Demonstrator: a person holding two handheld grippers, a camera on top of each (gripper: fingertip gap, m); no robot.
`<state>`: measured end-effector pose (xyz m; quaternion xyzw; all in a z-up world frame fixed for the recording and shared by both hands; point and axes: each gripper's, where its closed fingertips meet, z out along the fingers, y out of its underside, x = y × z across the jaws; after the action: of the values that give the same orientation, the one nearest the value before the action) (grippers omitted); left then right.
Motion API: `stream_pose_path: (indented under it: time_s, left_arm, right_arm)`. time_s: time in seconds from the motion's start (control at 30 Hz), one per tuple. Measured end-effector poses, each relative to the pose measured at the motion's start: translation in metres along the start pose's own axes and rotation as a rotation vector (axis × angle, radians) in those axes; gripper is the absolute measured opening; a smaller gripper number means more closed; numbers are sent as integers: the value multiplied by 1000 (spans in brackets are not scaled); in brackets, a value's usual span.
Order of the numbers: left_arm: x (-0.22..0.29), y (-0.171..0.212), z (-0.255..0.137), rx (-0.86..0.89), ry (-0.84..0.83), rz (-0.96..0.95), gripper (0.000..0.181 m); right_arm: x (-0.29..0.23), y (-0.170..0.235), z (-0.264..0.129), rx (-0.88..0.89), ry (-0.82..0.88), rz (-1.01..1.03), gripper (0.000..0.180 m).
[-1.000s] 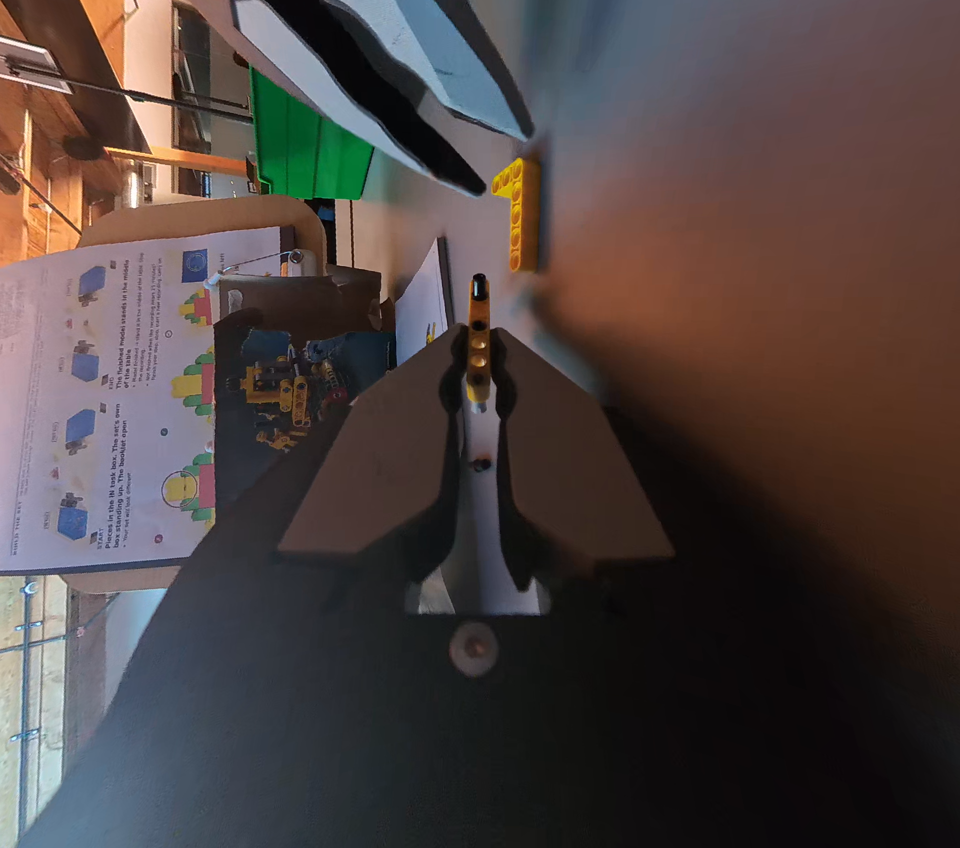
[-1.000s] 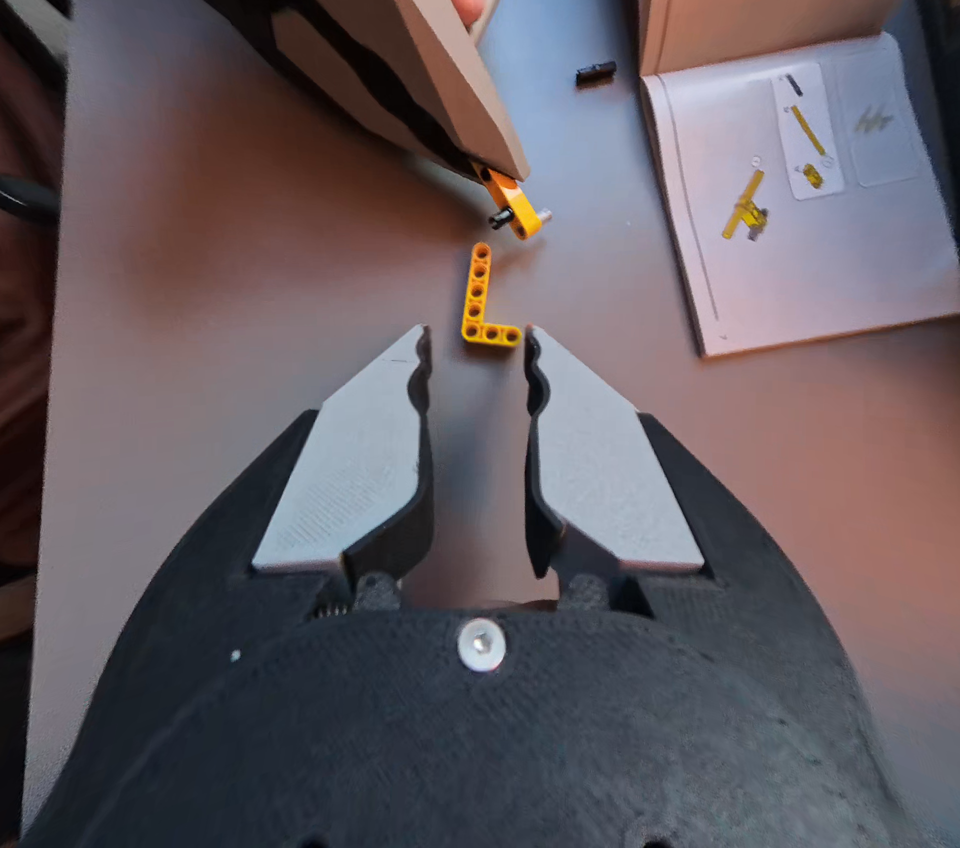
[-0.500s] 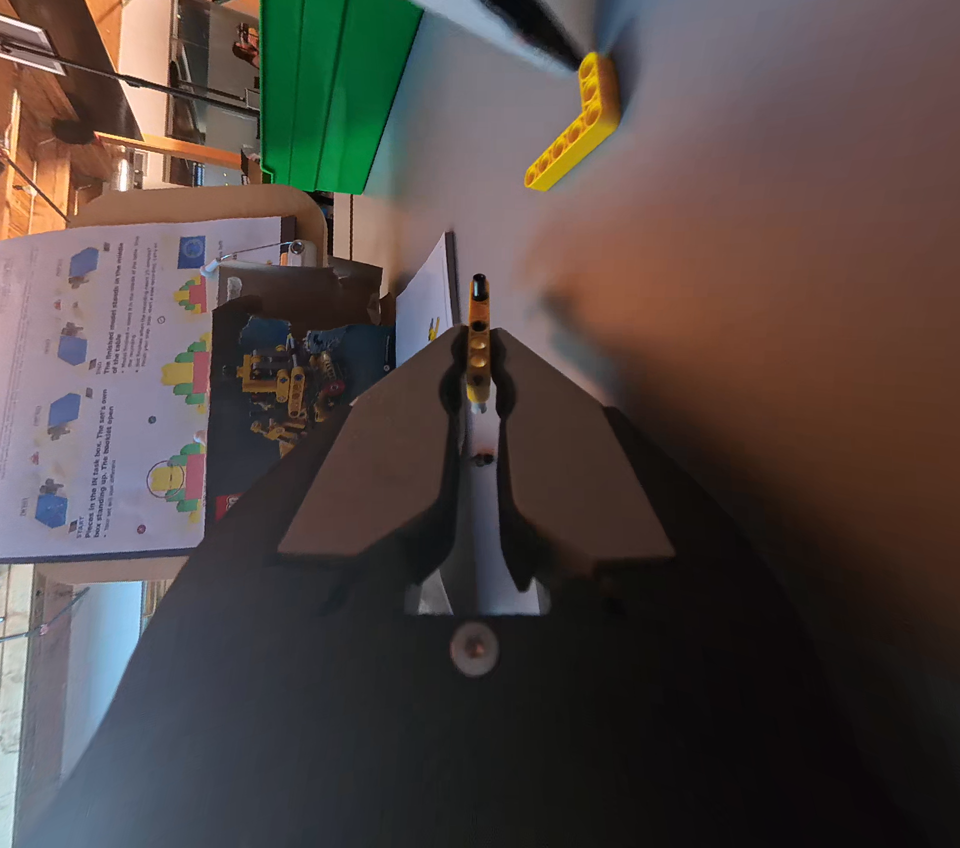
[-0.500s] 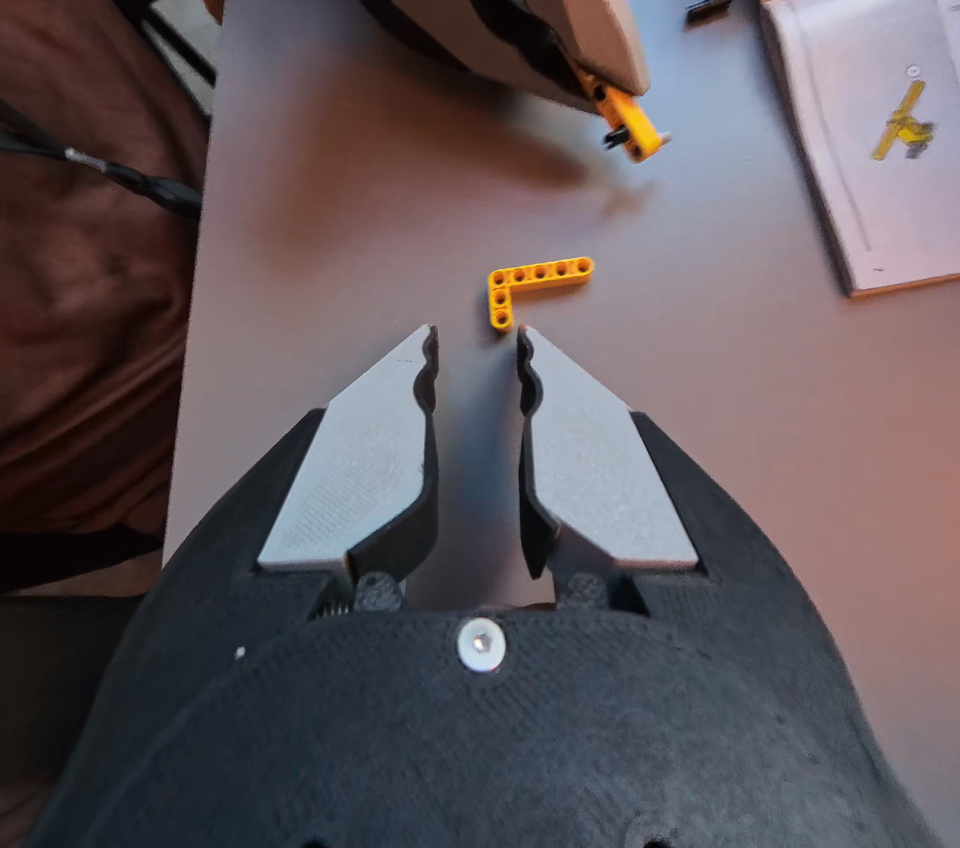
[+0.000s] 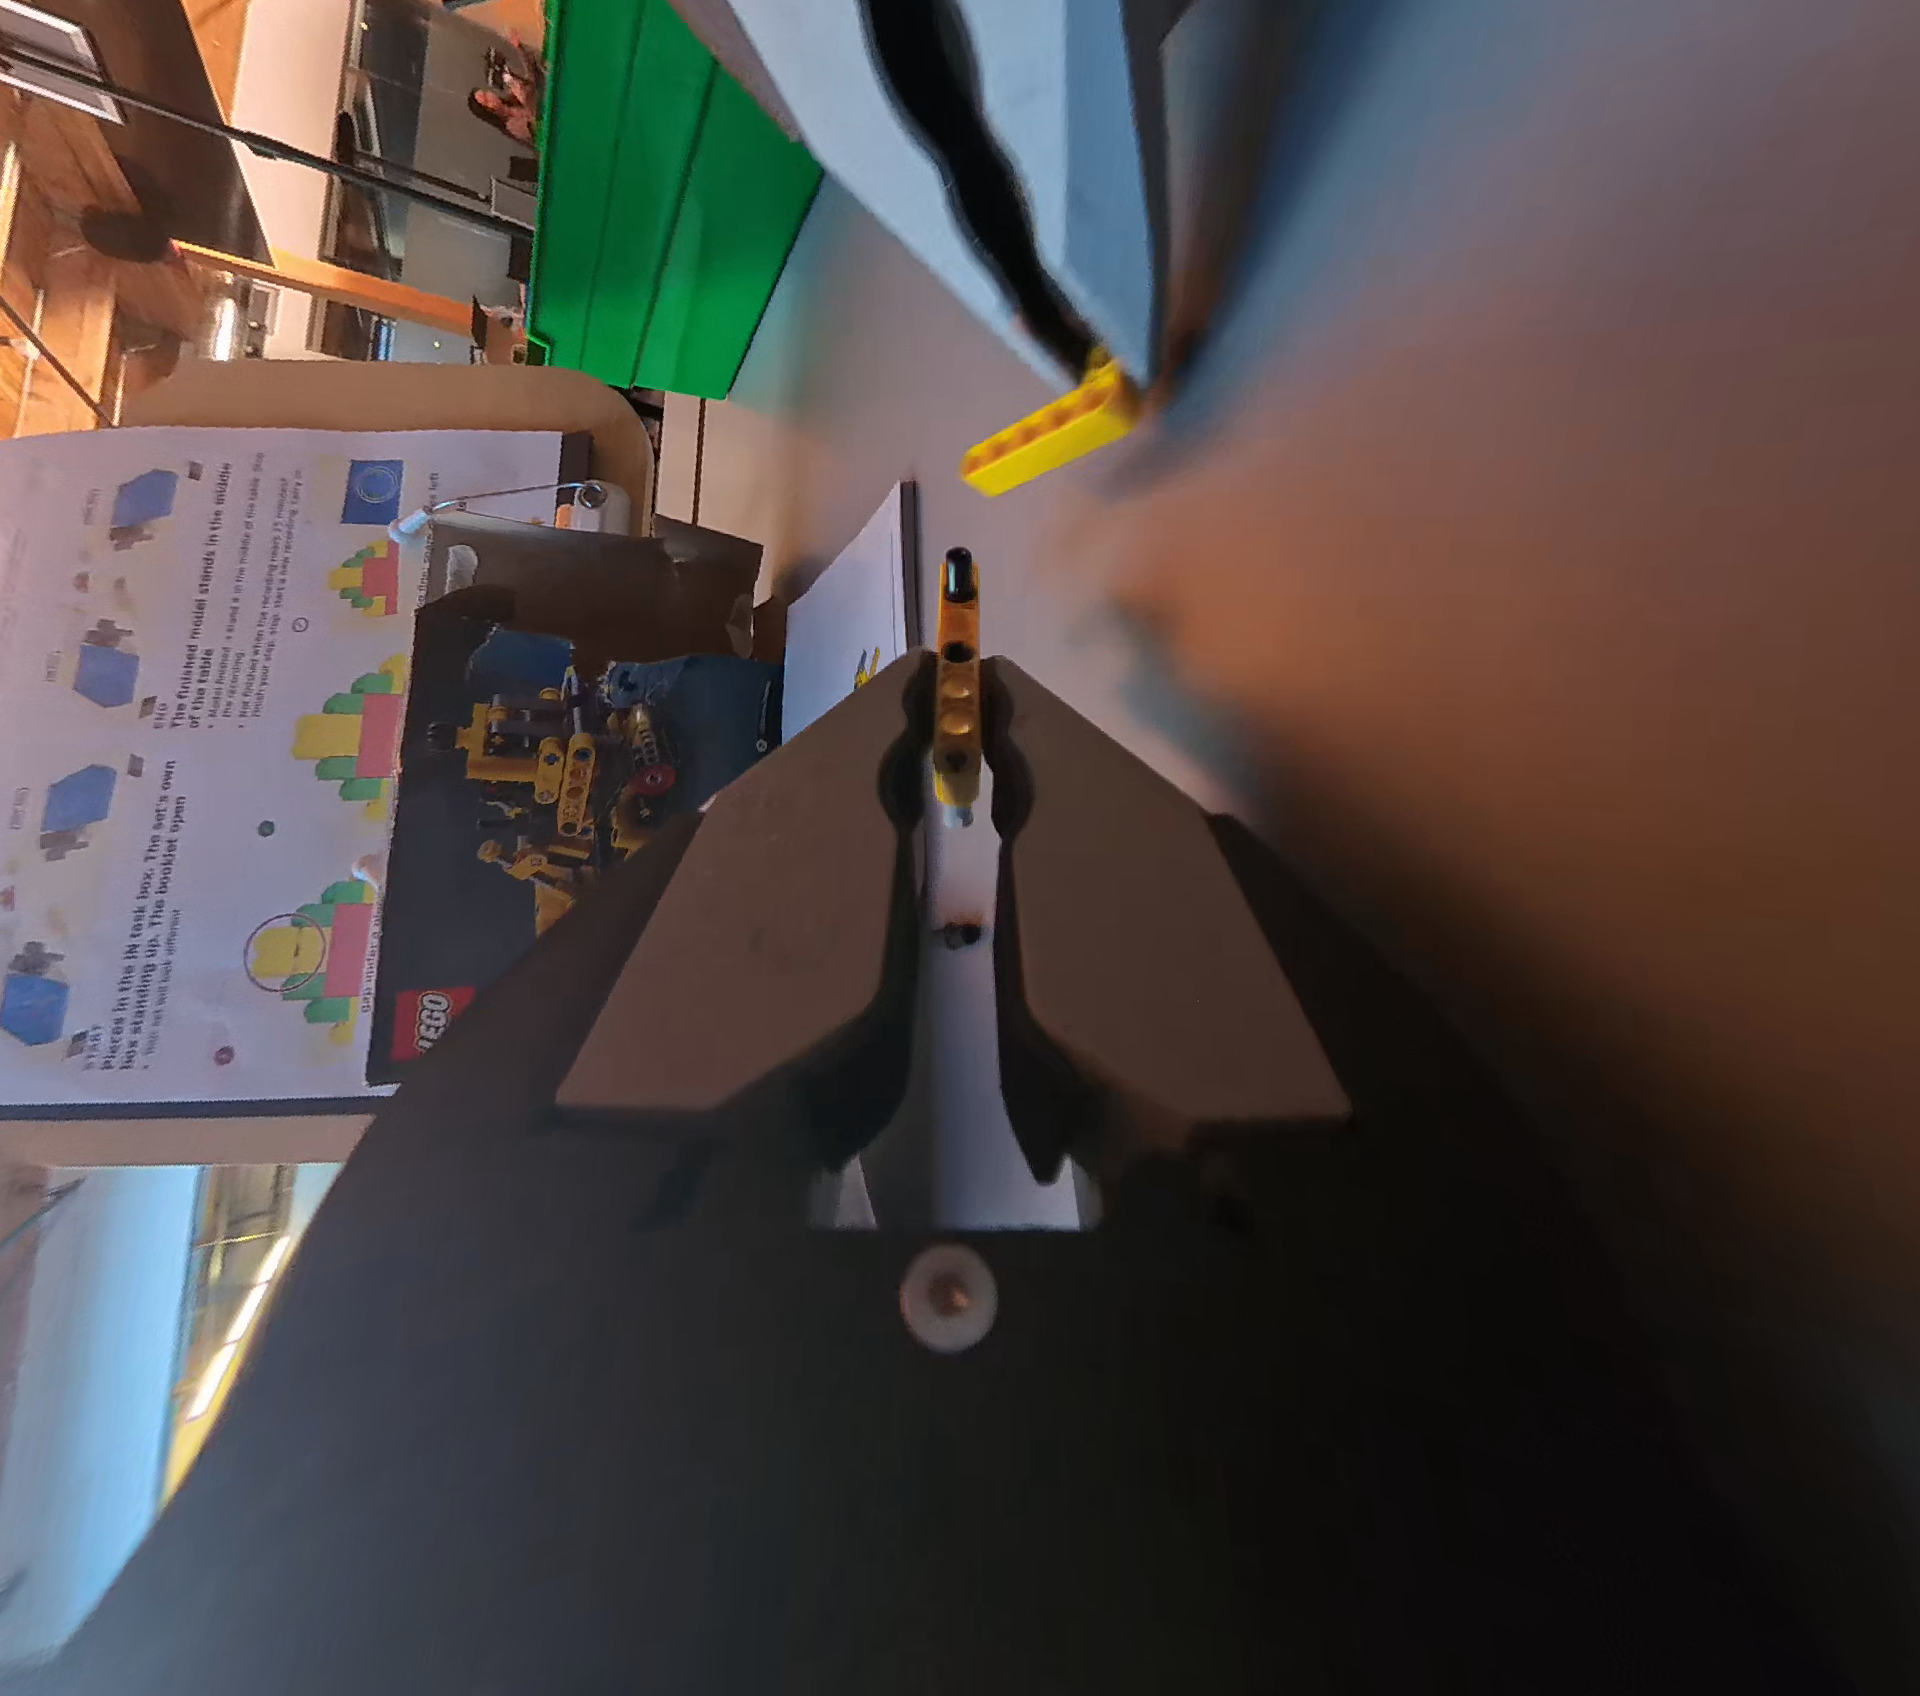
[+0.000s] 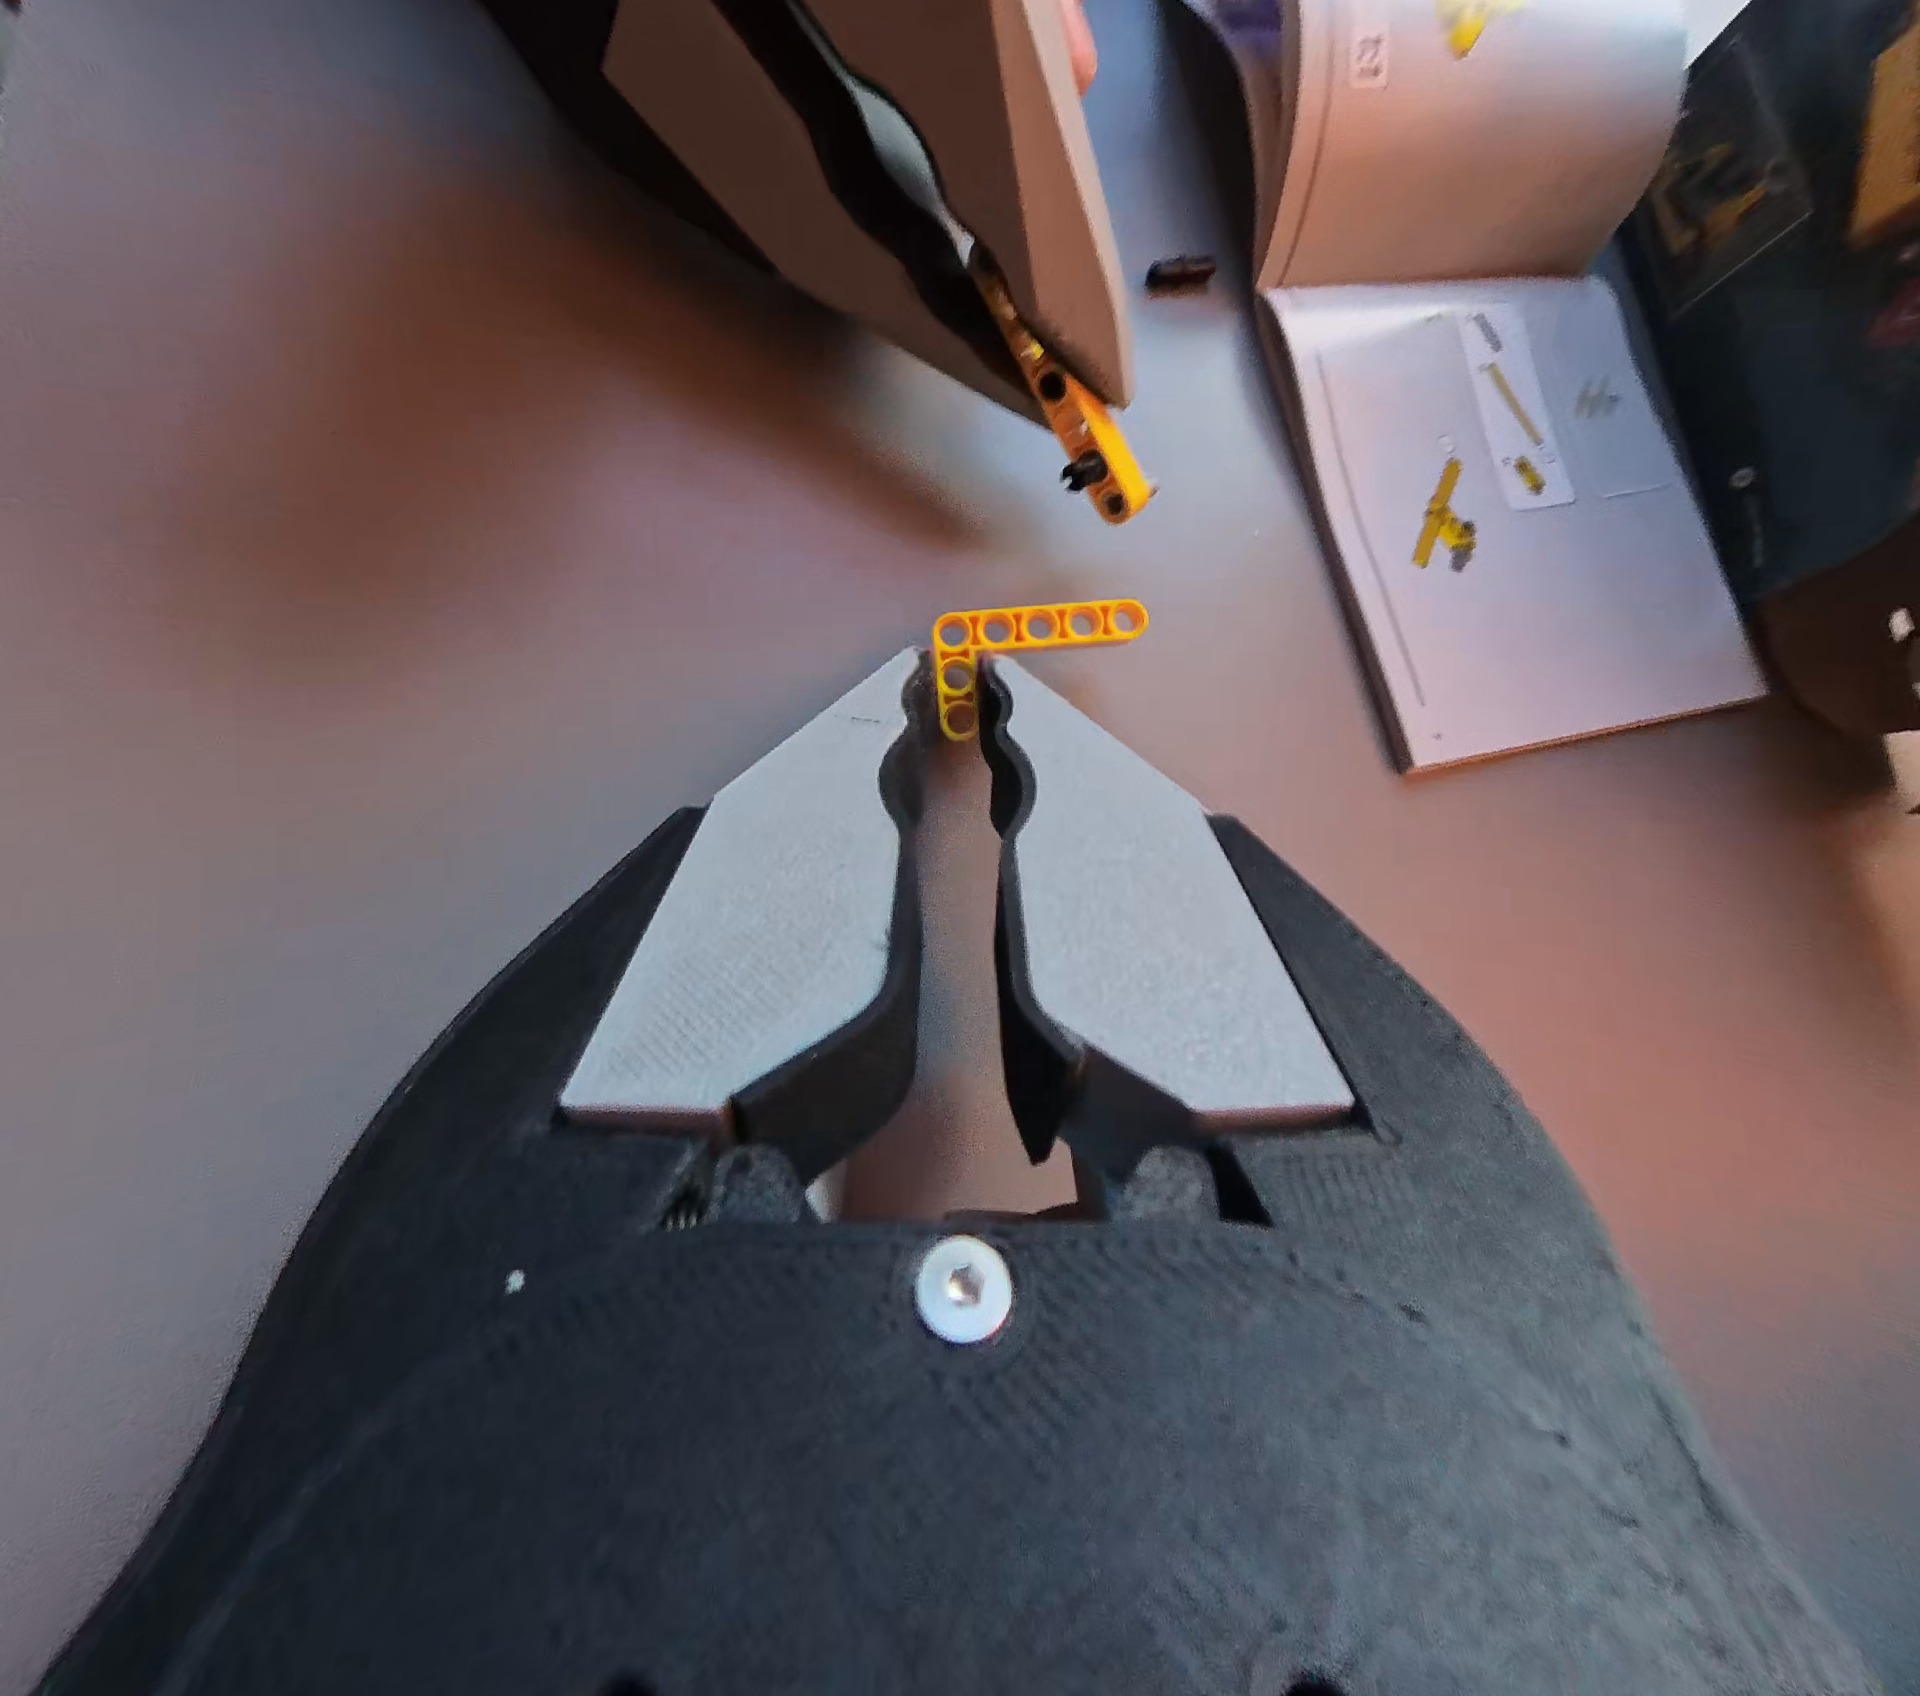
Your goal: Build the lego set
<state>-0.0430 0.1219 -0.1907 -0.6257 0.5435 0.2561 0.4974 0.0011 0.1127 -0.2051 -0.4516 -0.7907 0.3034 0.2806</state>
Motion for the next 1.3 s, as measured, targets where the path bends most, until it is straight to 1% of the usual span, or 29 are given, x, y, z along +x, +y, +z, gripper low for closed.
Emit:
stream_pose_path:
  time_s: [0.07, 0.23, 0.33, 0.37, 0.5, 0.63, 0.73, 0.9, 1.1, 1.3]
  left_arm:
    - [-3, -1, -1, 9, -10, -16, 5]
    - [-18, -2, -5, 30, -70, -56, 5]
    - [-22, -5, -8, 66, -59, -119, 5]
    - [-23, -5, -9, 74, -52, -142, 5]
    - [-28, -5, -12, 88, -51, -193, 5]
    - [-22, -12, -13, 104, -29, -156, 5]
    - [-13, -14, -11, 95, 2, -128, 5]
    - [-13, -11, -11, 90, 6, -133, 5]
    - [-12, -7, -11, 78, 12, -124, 6]
    - [-9, 0, -9, 38, -5, -27, 5]
  right_arm:
    - [7, -9, -3, 57, 26, 2, 5]
    - [42, -38, -18, 213, 193, -39, 5]
    - [59, -58, -26, 313, 256, -62, 5]
    - [61, -64, -28, 335, 252, -63, 5]
    - [62, -68, -29, 353, 212, -40, 5]
    - [59, -61, -38, 411, 266, -67, 5]
    - [47, -55, -30, 387, 185, -71, 5]
    - [39, -53, -20, 365, 162, -98, 5]
    - [45, -51, -18, 330, 248, -144, 5]
    - [47, -48, -13, 316, 240, -125, 5]
